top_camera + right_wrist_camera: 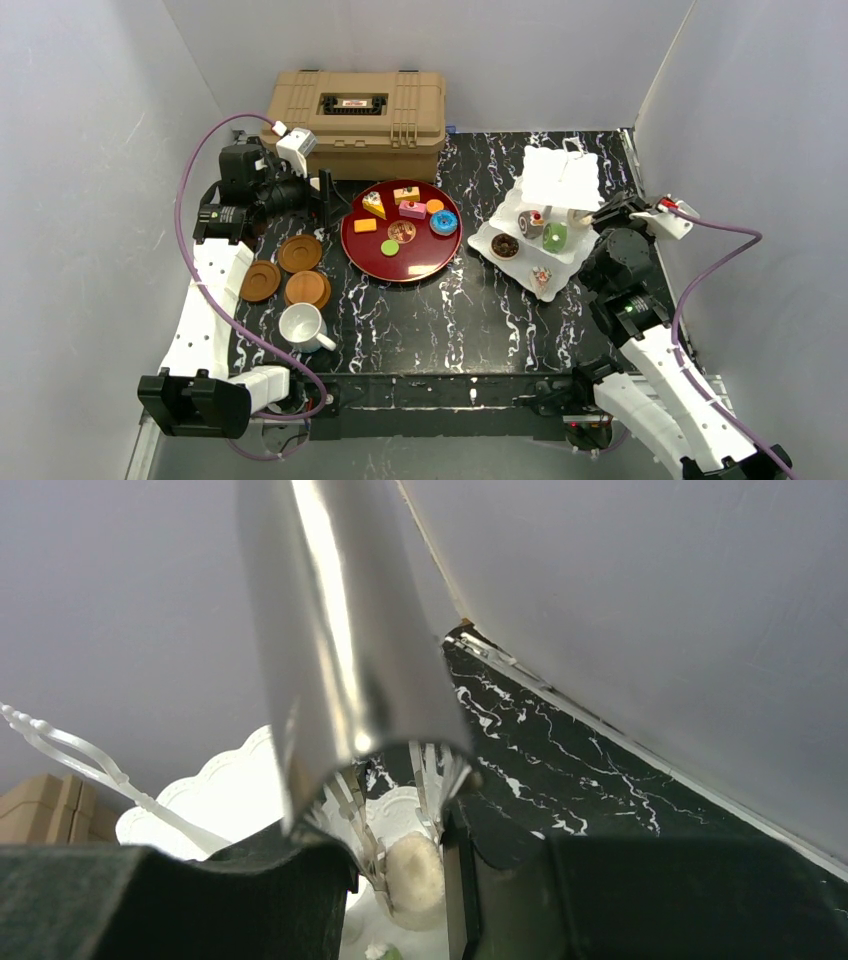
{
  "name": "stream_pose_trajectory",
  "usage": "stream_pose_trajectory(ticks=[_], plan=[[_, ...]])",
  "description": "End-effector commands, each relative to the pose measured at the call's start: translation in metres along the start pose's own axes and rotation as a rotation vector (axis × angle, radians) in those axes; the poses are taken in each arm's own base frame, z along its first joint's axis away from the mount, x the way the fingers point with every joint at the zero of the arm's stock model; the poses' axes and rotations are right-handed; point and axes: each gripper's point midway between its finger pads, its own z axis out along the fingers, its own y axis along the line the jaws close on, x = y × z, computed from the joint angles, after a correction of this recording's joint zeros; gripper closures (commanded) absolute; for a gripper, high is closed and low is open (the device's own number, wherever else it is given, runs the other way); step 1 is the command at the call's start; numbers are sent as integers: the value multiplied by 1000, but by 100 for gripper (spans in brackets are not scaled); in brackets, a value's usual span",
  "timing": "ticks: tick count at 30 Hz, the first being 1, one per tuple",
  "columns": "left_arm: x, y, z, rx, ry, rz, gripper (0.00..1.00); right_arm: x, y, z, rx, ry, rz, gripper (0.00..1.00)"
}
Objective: Serve the afternoon tea
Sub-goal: Place the desert on the desert table.
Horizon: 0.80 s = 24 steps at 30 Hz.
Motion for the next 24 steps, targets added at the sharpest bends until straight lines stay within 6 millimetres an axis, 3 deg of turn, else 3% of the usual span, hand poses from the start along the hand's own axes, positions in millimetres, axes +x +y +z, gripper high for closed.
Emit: stream_pose_trajectory(ticks=[1, 4, 6, 12, 17, 21, 24], plan=[[-3, -8, -9, 8, -15, 25, 27, -7, 7, 1, -27, -22, 59, 75], [-3, -9, -9, 6, -17, 27, 27, -6, 6, 0, -24, -16, 45, 56], [-3, -9, -9, 8, -16, 25, 27, -6, 5, 0, -21, -15, 44, 49], [-4, -10, -9, 10, -18, 25, 27, -18, -5, -6, -5, -23, 40, 38], [-6, -13, -8, 32, -19, 17, 27, -26, -13, -15, -22, -5, 22, 40], [-15, -25, 2, 74, -7, 52, 27, -34, -21, -25, -37, 20, -31, 56], [-29, -47, 18, 124, 7, 117, 27, -45, -27, -32, -45, 37, -69, 62]])
